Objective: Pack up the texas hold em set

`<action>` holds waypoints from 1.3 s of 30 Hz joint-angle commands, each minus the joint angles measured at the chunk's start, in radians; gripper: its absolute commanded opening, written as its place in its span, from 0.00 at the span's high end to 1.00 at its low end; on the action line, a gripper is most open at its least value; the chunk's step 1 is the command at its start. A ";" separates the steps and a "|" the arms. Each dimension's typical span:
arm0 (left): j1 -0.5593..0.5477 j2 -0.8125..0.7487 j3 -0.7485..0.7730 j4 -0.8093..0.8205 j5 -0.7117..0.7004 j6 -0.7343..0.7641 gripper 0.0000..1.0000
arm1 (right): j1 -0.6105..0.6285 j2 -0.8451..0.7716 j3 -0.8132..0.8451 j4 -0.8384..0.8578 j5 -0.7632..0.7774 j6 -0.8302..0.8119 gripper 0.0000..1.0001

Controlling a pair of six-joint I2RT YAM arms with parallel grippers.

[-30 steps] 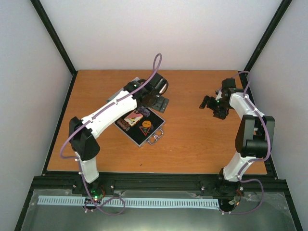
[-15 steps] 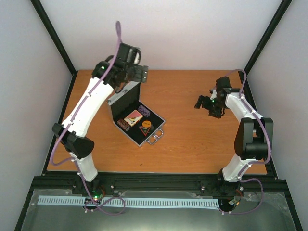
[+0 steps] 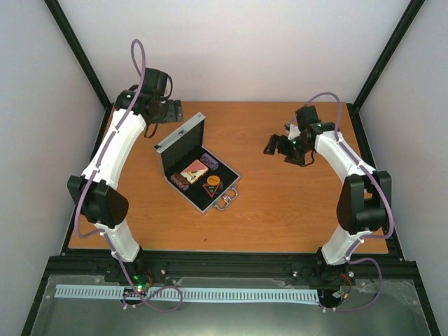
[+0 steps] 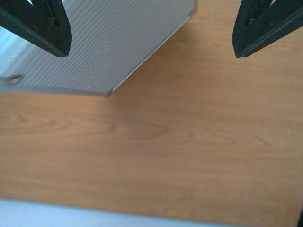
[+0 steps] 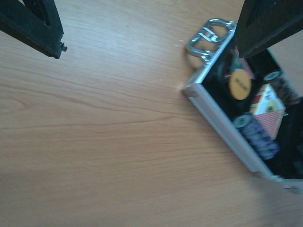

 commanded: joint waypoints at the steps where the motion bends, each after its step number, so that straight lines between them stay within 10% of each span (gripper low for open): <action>1: 0.012 -0.006 -0.089 0.038 0.040 -0.033 0.05 | 0.059 0.004 0.095 0.000 -0.066 0.007 0.00; 24: 0.015 -0.055 -0.265 0.103 0.121 -0.057 0.05 | 0.076 0.008 0.071 -0.024 -0.061 -0.011 0.00; 39: -0.075 -0.384 -0.689 0.380 0.604 -0.180 0.07 | 0.165 -0.249 -0.304 0.180 -0.440 -0.084 0.02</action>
